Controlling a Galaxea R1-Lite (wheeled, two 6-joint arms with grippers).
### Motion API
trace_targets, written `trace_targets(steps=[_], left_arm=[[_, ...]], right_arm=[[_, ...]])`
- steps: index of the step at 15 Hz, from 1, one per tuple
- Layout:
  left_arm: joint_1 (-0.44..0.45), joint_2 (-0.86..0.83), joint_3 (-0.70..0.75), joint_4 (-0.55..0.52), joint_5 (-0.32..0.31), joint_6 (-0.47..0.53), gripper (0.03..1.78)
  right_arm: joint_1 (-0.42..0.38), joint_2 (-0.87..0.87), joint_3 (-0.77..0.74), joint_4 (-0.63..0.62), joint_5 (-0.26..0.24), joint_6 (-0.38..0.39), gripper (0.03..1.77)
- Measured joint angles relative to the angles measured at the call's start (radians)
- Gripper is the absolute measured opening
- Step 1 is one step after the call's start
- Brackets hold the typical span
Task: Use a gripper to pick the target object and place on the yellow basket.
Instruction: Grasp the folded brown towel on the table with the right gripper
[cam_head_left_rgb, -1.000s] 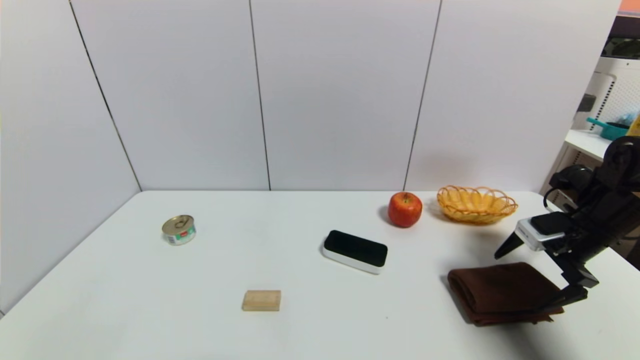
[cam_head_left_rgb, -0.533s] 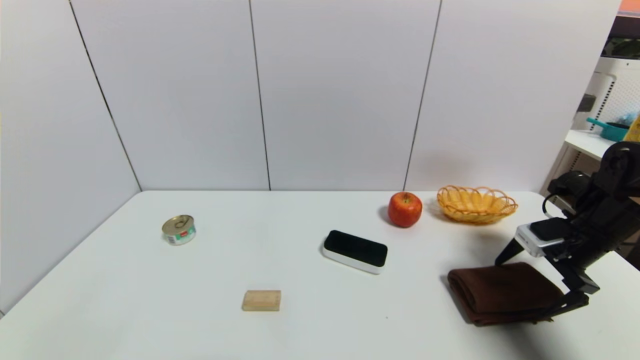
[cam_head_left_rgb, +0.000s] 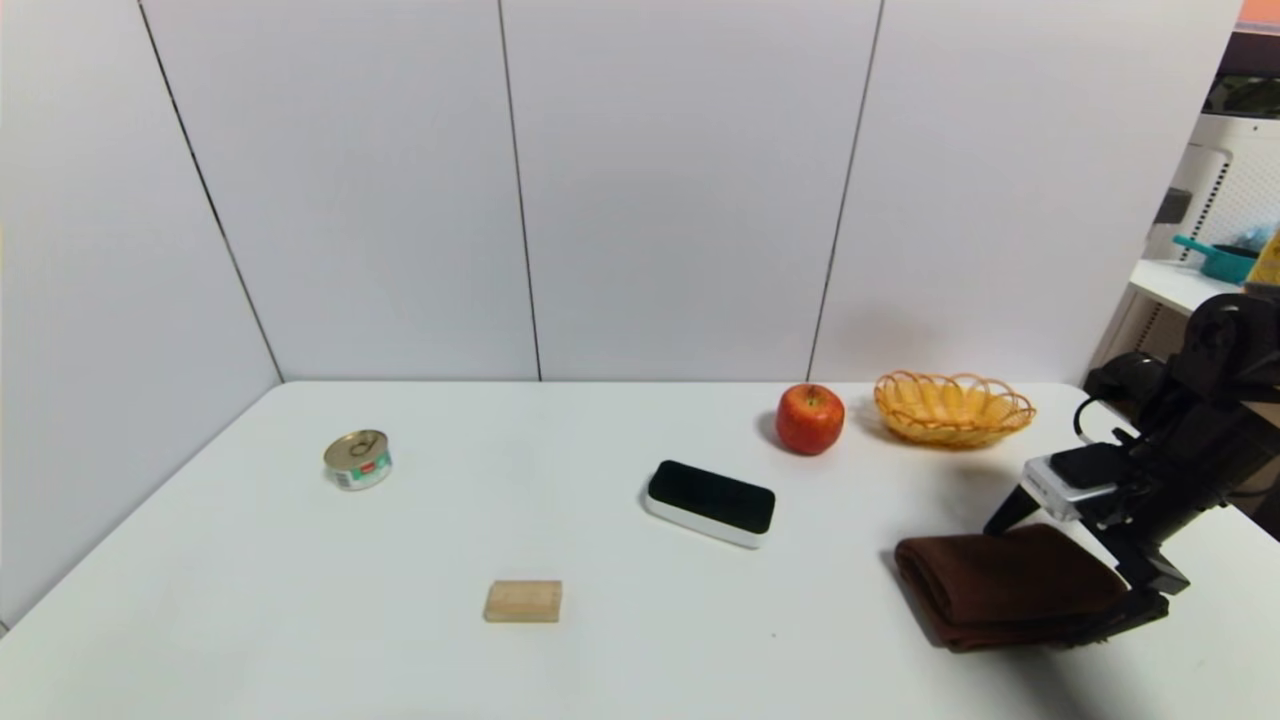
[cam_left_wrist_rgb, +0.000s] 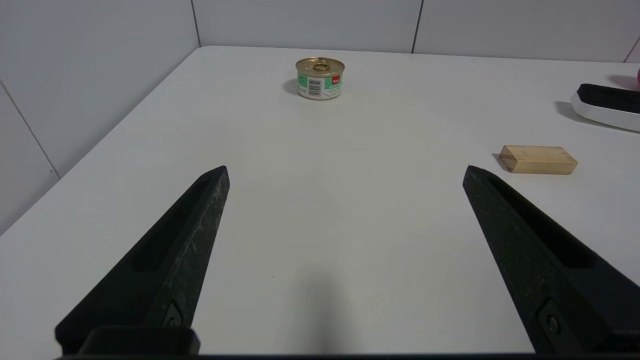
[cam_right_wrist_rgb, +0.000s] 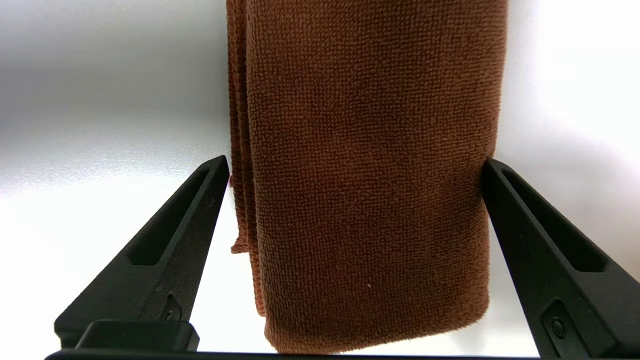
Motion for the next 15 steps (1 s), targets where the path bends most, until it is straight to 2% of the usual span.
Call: trace_targets(steps=[5, 6, 8, 10, 13, 14, 15], left_arm=[[0.0, 0.0, 0.0, 0.0, 0.0, 0.0, 1.69], [0.0, 0.0, 0.0, 0.0, 0.0, 0.0, 1.69], [0.0, 0.0, 0.0, 0.0, 0.0, 0.0, 1.69], [0.0, 0.0, 0.0, 0.0, 0.0, 0.0, 1.69], [0.0, 0.0, 0.0, 0.0, 0.0, 0.0, 1.69], [0.0, 0.0, 0.0, 0.0, 0.0, 0.0, 1.69], [0.0, 0.0, 0.0, 0.0, 0.0, 0.0, 1.69]], right_arm=[[0.0, 0.027, -0.007, -0.003, 0.001, -0.006, 1.7], [0.0, 0.031, -0.008, -0.004, 0.001, -0.009, 1.63], [0.001, 0.036, -0.009, -0.006, 0.0, -0.008, 1.29], [0.001, 0.037, -0.009, -0.006, -0.003, -0.007, 1.02], [0.001, 0.036, -0.007, -0.005, -0.007, -0.005, 0.75], [0.0, 0.033, -0.006, -0.005, -0.009, 0.0, 0.49], [0.0, 0.027, -0.005, -0.003, -0.012, 0.006, 0.39]])
